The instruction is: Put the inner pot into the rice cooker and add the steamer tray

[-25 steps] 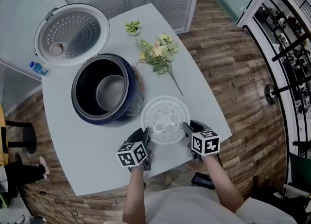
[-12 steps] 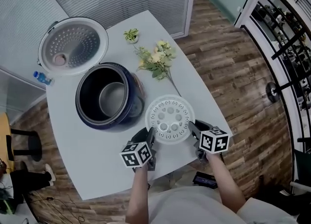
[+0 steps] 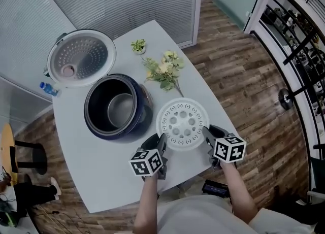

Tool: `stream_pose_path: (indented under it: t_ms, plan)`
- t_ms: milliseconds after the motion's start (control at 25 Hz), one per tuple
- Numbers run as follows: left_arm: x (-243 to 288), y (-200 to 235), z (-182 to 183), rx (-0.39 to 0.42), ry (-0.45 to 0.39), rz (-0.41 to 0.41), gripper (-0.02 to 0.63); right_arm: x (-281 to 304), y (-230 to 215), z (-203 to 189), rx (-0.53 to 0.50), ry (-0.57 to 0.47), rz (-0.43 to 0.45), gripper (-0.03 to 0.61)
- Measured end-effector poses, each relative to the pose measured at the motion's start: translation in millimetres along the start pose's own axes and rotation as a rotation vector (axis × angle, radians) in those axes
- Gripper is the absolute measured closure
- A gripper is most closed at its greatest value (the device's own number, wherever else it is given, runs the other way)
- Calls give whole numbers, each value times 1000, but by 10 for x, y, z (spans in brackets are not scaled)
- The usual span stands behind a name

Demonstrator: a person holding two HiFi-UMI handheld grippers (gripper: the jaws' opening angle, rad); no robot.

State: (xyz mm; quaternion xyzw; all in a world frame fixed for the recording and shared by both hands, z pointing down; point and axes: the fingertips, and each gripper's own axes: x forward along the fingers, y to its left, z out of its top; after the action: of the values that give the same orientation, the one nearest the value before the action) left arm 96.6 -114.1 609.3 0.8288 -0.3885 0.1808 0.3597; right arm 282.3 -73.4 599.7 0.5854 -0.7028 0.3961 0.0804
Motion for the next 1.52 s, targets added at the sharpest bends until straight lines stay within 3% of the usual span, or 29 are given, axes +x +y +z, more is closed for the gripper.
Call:
stream_pose_path:
  t_ms: [960, 1520]
  plan:
    - [-385, -331, 756, 99, -154, -17, 517, -328, 348, 702, 4, -149, 76, 489]
    - [-744, -318, 1175, 83, -268, 1, 518, -366, 757, 1159, -26, -225, 166, 497]
